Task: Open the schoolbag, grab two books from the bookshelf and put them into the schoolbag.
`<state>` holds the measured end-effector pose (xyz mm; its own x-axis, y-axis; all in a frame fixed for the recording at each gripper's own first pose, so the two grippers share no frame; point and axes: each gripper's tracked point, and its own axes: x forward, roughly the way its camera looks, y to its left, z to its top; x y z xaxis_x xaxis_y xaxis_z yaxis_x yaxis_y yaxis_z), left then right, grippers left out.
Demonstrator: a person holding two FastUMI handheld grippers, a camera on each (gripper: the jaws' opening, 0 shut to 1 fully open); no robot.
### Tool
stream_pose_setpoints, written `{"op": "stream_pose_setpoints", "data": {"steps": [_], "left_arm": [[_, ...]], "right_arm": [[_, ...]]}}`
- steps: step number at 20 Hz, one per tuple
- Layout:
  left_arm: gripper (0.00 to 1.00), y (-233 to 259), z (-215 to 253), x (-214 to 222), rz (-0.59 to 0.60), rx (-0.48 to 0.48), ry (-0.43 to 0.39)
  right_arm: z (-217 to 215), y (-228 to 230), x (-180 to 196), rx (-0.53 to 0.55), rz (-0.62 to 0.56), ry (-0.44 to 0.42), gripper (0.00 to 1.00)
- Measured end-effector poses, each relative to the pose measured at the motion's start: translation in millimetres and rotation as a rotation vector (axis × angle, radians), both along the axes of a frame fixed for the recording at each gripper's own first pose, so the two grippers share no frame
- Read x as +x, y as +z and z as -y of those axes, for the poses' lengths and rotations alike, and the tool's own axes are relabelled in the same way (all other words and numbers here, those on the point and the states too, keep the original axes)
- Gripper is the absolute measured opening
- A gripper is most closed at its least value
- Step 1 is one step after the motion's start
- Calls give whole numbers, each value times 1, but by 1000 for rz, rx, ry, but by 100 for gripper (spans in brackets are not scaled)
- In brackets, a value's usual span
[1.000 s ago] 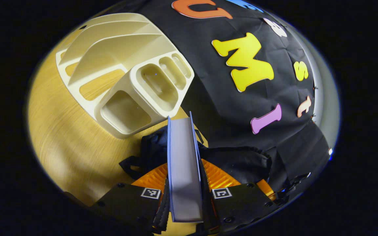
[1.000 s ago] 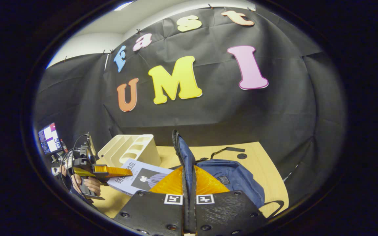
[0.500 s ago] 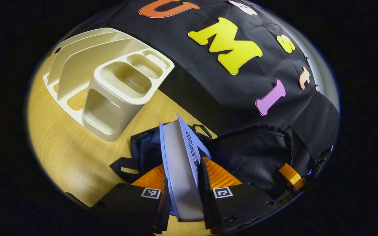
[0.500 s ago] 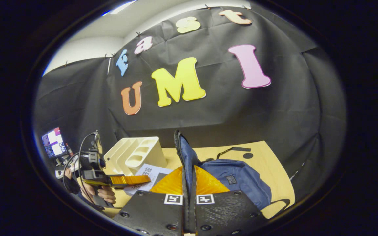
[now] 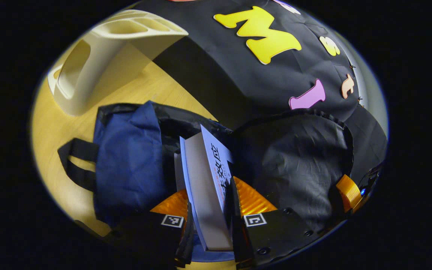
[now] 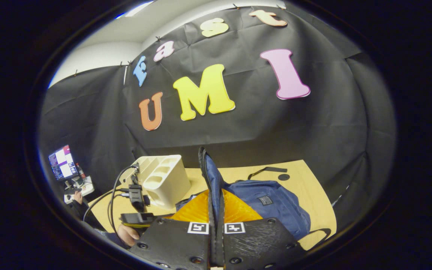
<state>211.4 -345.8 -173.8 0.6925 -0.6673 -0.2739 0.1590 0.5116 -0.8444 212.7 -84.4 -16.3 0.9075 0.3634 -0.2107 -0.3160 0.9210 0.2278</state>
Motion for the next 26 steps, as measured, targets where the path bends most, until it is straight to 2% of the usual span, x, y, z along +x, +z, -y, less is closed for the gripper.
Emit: {"op": "stream_pose_setpoints", "data": {"steps": [3, 11, 12, 13, 14, 15, 16, 20, 21, 26], "left_arm": [[44, 1, 18, 4, 41, 38, -4], [45, 3, 29, 20, 48, -3, 39], [47, 5, 28, 19, 48, -6, 45], [54, 8, 27, 21, 63, 8, 43], [48, 4, 23, 23, 82, 58, 54], [61, 4, 23, 24, 107, 108, 42], [68, 4, 16, 22, 131, 164, 36], [84, -7, -15, 27, 203, 428, 68], [84, -6, -25, 29, 217, 472, 83], [84, 15, -55, 16, 270, 503, 116]], "right_arm": [[3, -10, 2, -11, -15, -4, 0], [24, -25, 15, 9, -40, -70, 1], [26, -25, 17, 11, -41, -78, 1], [27, -26, 17, 8, -43, -86, 1], [29, -26, 16, 2, -45, -96, 1], [30, -26, 15, 0, -49, -101, 1], [29, -26, 13, -1, -48, -105, 1], [22, -35, 8, -7, -74, -123, 1], [21, -38, 7, -13, -80, -131, 1], [19, -41, 2, -37, -86, -177, 3]]}}
